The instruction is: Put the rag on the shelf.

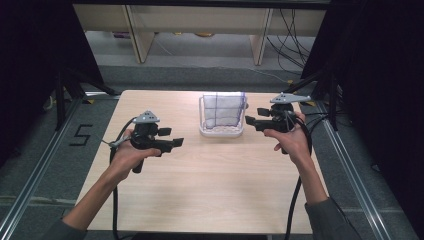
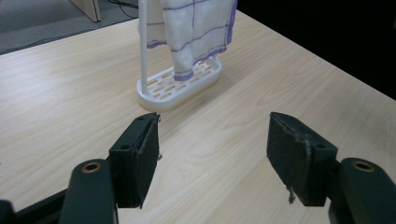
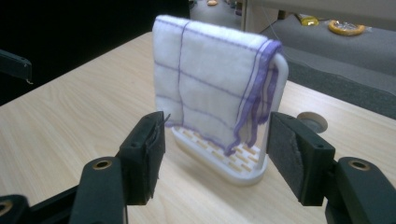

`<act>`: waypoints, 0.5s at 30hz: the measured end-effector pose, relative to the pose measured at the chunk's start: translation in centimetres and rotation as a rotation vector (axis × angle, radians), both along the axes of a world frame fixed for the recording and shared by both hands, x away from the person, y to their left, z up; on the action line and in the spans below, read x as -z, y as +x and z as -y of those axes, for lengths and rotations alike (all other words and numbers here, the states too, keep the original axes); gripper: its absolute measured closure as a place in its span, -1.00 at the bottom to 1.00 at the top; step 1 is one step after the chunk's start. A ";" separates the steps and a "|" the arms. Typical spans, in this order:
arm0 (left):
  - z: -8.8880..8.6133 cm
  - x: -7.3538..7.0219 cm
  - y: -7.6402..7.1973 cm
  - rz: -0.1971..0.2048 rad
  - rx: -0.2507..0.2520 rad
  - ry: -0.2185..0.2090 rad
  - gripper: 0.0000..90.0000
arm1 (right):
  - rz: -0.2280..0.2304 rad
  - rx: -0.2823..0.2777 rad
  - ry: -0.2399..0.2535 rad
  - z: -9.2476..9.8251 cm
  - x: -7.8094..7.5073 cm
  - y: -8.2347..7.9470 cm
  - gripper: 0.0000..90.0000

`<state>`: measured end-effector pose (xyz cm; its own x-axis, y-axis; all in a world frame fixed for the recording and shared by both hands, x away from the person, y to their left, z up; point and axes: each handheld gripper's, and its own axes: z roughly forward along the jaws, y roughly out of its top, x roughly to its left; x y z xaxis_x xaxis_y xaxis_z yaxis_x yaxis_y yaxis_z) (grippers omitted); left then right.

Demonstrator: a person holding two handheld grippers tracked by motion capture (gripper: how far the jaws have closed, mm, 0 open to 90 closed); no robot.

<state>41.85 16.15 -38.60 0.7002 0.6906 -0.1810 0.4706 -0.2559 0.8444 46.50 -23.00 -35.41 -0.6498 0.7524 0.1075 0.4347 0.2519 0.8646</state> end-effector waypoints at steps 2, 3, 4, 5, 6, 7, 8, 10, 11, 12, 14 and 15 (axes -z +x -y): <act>0.0 0.5 -0.4 -0.004 0.008 0.006 -0.25 | -0.005 -0.002 -0.009 0.1 0.4 -0.3 -0.16; 0.0 0.9 -0.7 -0.003 0.012 0.010 -0.26 | -0.001 -0.008 -0.012 0.2 0.6 -0.4 -0.16; 0.0 1.1 -0.9 -0.006 0.019 0.004 -0.27 | -0.019 -0.004 -0.014 0.3 0.8 -0.7 -0.17; 0.0 1.3 -1.0 -0.007 0.016 0.004 -0.27 | -0.018 -0.003 -0.007 0.3 1.1 -0.8 -0.17; 0.0 1.6 -1.2 -0.007 0.020 0.002 -0.28 | -0.018 0.001 -0.010 0.3 1.3 -1.0 -0.18; 0.0 1.8 -1.4 -0.009 0.032 -0.005 -0.29 | -0.032 0.008 -0.014 0.3 1.5 -1.2 -0.18; 0.1 2.2 -1.6 -0.014 0.033 -0.002 -0.30 | -0.027 -0.002 -0.023 0.4 1.7 -1.4 -0.19; 0.2 2.9 -2.0 -0.023 0.048 -0.004 -0.32 | -0.027 -0.011 -0.017 0.5 2.2 -1.8 -0.19; 0.2 3.2 -2.2 -0.027 0.051 0.003 -0.32 | -0.024 -0.012 -0.028 0.6 2.4 -2.0 -0.19; 0.3 3.4 -2.4 -0.030 0.057 0.007 -0.32 | -0.042 -0.016 -0.030 0.5 2.5 -2.2 -0.19; 0.3 4.0 -2.8 -0.020 0.050 -0.002 -0.33 | -0.048 -0.017 -0.033 0.4 3.0 -2.4 -0.19; 0.3 4.3 -3.0 -0.022 0.053 -0.013 -0.32 | -0.056 -0.020 -0.036 0.2 3.2 -2.7 -0.19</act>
<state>38.86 15.82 -42.87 0.7314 0.6502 -0.2055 0.4750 -0.2695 0.8377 43.82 -23.23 -38.64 -0.6588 0.7431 0.1175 0.4770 0.2917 0.8291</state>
